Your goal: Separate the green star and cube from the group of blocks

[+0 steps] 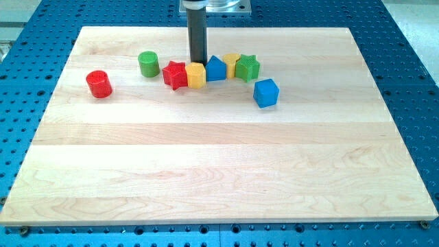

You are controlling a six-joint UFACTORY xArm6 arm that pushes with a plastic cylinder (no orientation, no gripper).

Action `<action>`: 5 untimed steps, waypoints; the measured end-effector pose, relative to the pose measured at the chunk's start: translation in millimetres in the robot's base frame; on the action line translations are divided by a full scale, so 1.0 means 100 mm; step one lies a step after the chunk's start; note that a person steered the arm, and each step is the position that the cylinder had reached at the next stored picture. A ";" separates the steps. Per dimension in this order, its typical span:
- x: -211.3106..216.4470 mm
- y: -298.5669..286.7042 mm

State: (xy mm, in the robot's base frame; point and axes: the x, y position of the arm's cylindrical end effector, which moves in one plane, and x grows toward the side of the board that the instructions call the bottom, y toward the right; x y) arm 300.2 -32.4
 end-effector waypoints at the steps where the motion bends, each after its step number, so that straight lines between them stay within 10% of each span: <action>1: -0.09 -0.18; 2: -0.38 0.43; 5: 0.54 0.91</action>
State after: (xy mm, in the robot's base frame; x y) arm 353.8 58.8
